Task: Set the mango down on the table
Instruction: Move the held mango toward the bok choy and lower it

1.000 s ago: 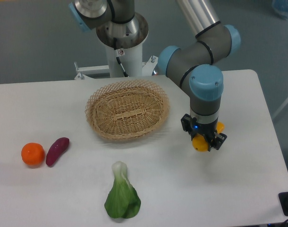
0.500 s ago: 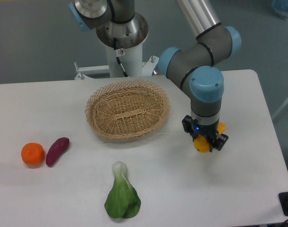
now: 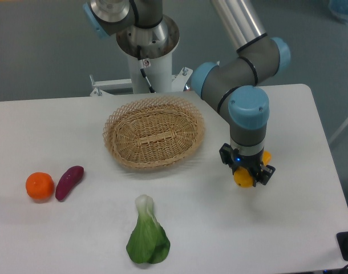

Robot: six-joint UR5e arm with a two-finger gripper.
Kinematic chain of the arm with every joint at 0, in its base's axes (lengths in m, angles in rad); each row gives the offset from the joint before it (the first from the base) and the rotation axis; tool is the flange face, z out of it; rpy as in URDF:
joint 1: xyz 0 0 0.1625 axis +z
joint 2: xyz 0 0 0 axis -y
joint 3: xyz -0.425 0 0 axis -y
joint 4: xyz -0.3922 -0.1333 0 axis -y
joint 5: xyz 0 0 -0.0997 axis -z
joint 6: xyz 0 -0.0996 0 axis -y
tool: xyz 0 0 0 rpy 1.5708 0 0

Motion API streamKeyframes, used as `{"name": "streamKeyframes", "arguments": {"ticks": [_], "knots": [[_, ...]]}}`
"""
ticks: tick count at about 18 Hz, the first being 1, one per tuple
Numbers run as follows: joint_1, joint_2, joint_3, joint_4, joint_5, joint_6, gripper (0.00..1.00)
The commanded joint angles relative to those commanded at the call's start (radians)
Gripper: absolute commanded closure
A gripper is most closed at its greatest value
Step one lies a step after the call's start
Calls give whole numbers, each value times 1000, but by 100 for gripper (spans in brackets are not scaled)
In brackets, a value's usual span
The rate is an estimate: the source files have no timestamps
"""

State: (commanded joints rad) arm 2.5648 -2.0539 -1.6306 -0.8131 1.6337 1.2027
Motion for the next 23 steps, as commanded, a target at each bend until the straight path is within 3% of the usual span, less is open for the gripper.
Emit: {"name": "streamKeyframes", "arguments": {"ticks": [9,11,20,23], "knots": [[-41,-32,0,28,0,-81,49],[-57,-41,0,28,0,-92,43],[-135,-86,-2,26,2,-153,43],[-164,-92,-2,26,2,-178,38]]}}
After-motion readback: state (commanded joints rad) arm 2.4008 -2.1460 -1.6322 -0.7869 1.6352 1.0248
